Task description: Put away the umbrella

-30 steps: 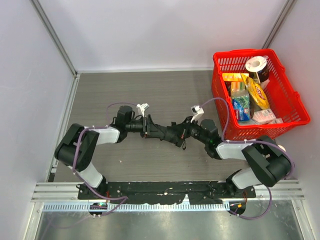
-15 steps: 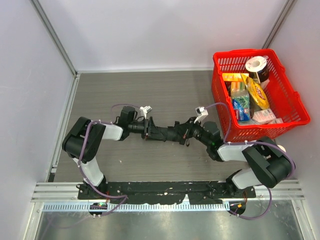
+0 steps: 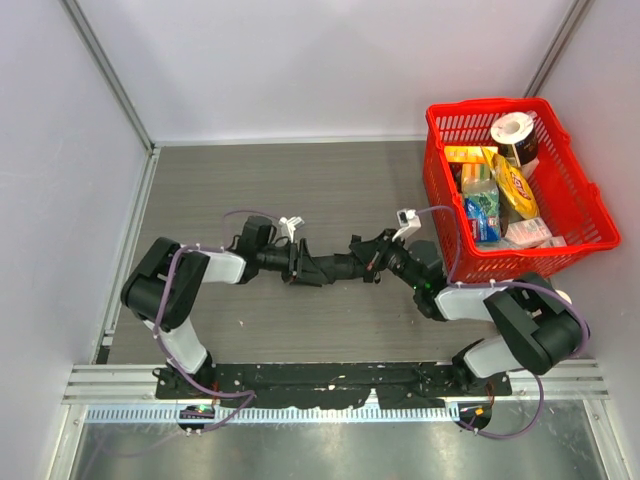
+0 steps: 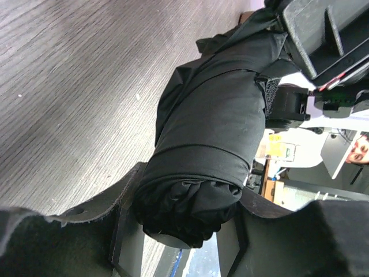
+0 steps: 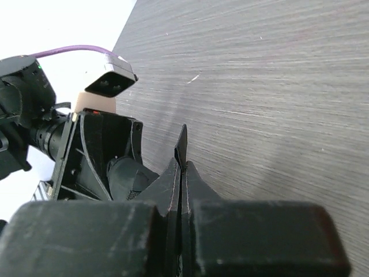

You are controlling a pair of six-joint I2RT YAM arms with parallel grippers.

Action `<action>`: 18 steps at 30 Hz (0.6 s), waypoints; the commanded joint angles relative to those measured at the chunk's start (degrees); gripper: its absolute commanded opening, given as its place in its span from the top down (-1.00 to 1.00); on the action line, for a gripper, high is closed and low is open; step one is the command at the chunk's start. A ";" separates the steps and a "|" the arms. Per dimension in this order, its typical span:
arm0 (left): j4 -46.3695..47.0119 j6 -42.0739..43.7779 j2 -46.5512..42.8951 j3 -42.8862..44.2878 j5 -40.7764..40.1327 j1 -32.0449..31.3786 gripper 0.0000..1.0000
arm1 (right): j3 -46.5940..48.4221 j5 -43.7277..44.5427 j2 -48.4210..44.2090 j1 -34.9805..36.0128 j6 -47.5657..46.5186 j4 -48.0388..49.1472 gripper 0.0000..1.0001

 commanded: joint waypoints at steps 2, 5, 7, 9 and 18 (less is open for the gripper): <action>5.94 -15.07 3.61 -3.52 -5.94 0.96 1.00 | -1.46 8.07 1.30 3.57 -2.37 15.72 0.99; 8.16 -18.87 3.88 -4.31 -7.25 1.04 1.00 | -2.69 14.23 1.21 8.40 -6.24 11.66 0.99; 9.30 -19.92 3.44 -4.40 -8.04 1.57 1.00 | -5.31 16.08 3.22 10.33 -5.98 16.21 0.99; 10.09 -20.45 2.48 -4.57 -9.97 1.66 1.00 | -7.52 16.96 7.43 11.30 -3.18 21.22 0.99; 33.01 -30.55 5.01 -10.45 -17.08 1.66 0.52 | -6.74 23.38 16.85 20.10 4.65 31.52 0.99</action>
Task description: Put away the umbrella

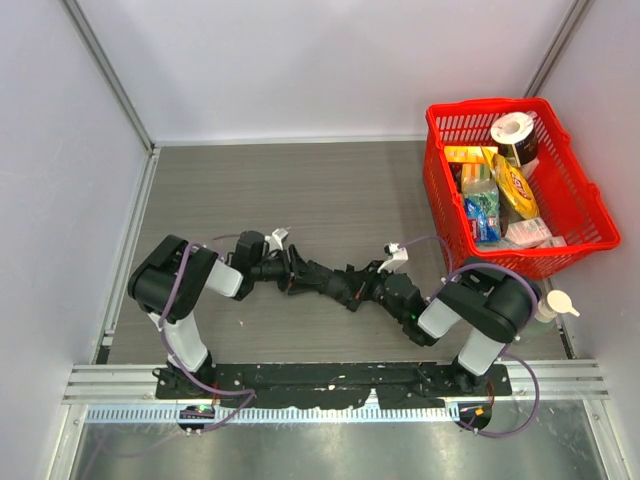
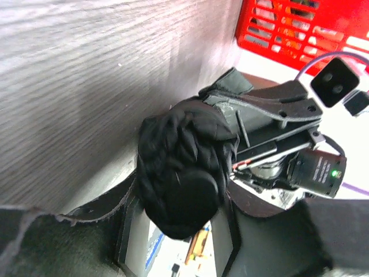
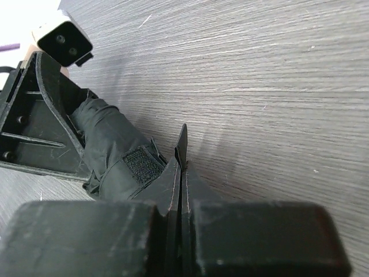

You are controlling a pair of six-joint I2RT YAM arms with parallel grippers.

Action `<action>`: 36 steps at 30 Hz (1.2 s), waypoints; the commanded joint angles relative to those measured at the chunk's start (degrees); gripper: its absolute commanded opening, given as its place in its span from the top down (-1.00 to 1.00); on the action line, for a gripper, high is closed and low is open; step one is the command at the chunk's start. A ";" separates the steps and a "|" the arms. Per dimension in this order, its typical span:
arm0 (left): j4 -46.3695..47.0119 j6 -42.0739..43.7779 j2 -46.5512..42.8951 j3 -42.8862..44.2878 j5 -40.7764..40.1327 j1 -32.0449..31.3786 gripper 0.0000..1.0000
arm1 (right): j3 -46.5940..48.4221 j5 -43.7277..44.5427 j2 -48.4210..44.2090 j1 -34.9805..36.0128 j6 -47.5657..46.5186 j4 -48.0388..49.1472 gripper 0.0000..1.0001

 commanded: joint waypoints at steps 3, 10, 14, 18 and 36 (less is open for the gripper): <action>19.45 -8.21 3.36 -2.70 -13.17 0.83 0.31 | 1.50 2.53 3.81 4.25 5.49 16.64 0.99; 24.47 -9.97 6.61 -2.80 -18.02 0.48 -0.09 | 2.64 2.09 7.07 5.40 6.81 17.17 0.99; 20.44 -8.57 6.80 -2.00 -18.45 -0.57 -0.18 | 4.40 1.83 6.98 5.40 6.11 14.45 0.99; 13.84 -4.61 5.65 -0.95 -18.02 -1.28 -0.43 | 5.37 3.05 7.07 5.31 5.49 12.87 0.99; -23.51 18.94 -6.47 8.37 -32.95 -5.32 1.00 | 3.96 8.94 3.82 4.52 3.65 5.22 0.99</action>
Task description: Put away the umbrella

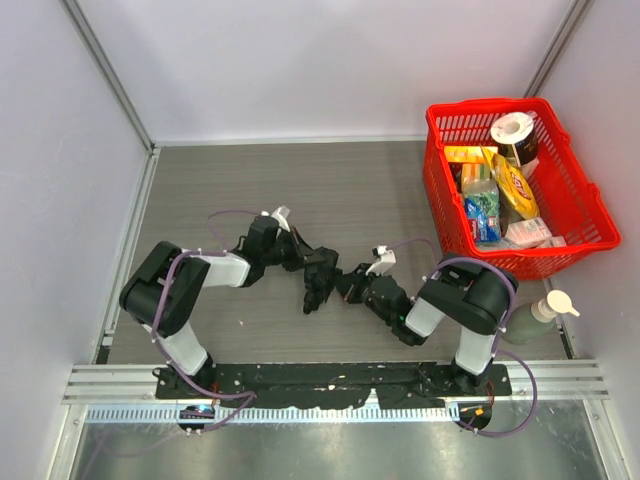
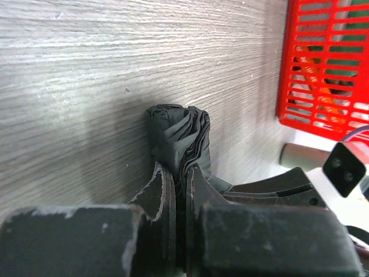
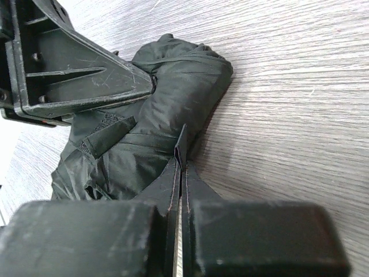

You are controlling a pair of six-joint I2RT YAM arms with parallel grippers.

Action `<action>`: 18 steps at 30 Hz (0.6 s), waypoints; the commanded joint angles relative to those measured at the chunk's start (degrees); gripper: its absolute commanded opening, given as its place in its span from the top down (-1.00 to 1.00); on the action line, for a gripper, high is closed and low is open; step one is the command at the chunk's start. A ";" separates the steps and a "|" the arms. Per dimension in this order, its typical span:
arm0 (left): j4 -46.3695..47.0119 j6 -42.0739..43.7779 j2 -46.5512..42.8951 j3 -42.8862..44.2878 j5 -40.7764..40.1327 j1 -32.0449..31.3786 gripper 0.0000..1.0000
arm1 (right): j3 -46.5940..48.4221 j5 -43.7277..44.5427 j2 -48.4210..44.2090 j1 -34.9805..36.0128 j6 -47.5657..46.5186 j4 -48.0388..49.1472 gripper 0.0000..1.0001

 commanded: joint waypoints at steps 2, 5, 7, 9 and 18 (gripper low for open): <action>-12.64 10.62 -3.66 -0.22 -11.15 -2.48 1.00 | -0.41 5.76 -5.23 -0.57 -1.01 1.76 0.99; -10.97 10.80 -4.27 -1.72 -12.29 -3.89 1.00 | 0.38 5.50 -5.15 -0.66 -1.00 0.45 0.99; -11.05 11.24 -4.28 -1.63 -13.70 -5.29 1.00 | 0.56 4.97 -4.01 -0.66 -0.13 1.49 0.99; -10.44 11.42 -4.54 -1.72 -15.01 -6.26 1.00 | 0.56 4.10 -2.17 -0.57 0.14 3.07 0.99; -13.07 17.56 -7.79 -2.16 -28.01 -11.71 1.00 | 2.31 10.49 -8.57 -0.57 -1.62 -18.05 0.99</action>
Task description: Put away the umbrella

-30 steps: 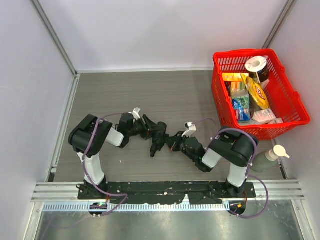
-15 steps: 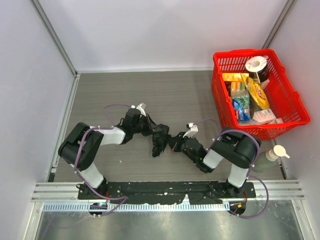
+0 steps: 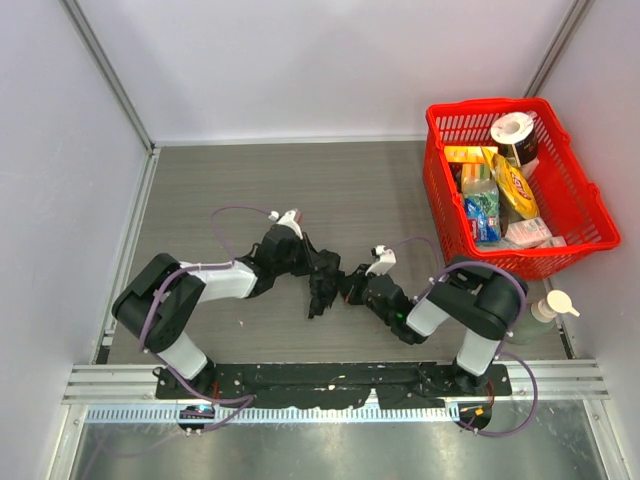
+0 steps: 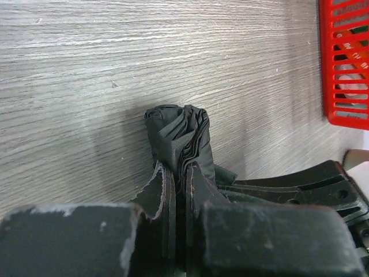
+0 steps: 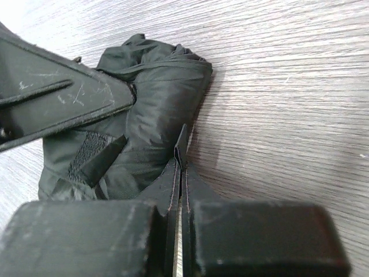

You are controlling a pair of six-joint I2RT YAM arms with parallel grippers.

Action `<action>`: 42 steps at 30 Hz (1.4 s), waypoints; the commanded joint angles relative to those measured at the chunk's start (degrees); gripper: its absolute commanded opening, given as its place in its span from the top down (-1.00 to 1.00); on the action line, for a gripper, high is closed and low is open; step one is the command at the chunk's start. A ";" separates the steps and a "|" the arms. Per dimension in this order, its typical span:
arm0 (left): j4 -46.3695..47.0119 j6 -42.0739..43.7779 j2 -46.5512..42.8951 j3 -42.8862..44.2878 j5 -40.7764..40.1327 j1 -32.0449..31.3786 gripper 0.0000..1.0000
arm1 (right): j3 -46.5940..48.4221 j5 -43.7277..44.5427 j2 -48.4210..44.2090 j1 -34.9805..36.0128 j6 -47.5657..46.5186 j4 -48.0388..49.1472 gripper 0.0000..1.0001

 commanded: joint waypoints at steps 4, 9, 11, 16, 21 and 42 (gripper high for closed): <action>-5.94 8.59 -1.52 -3.72 -14.64 -3.37 1.00 | -0.78 11.84 -8.42 -0.47 -3.03 -5.07 0.99; -5.85 10.17 -2.04 -4.77 -21.05 -6.79 1.00 | -2.89 11.40 -4.74 -0.38 -0.77 5.77 0.99; -5.24 10.26 -2.66 -4.95 -21.94 -7.76 1.00 | -2.37 8.43 -0.71 -0.38 -1.73 13.67 0.99; -7.35 10.17 -4.76 -4.42 -22.30 -8.20 1.00 | -2.71 8.14 1.61 -0.38 -0.86 17.07 0.95; -7.70 9.21 -5.39 -4.51 -21.60 -8.21 1.00 | 0.52 8.06 -7.87 -0.46 -0.06 -11.42 0.36; -11.65 2.44 -5.65 -3.46 -21.06 -8.20 1.00 | 14.33 7.53 -29.08 10.52 -16.23 -44.59 -0.57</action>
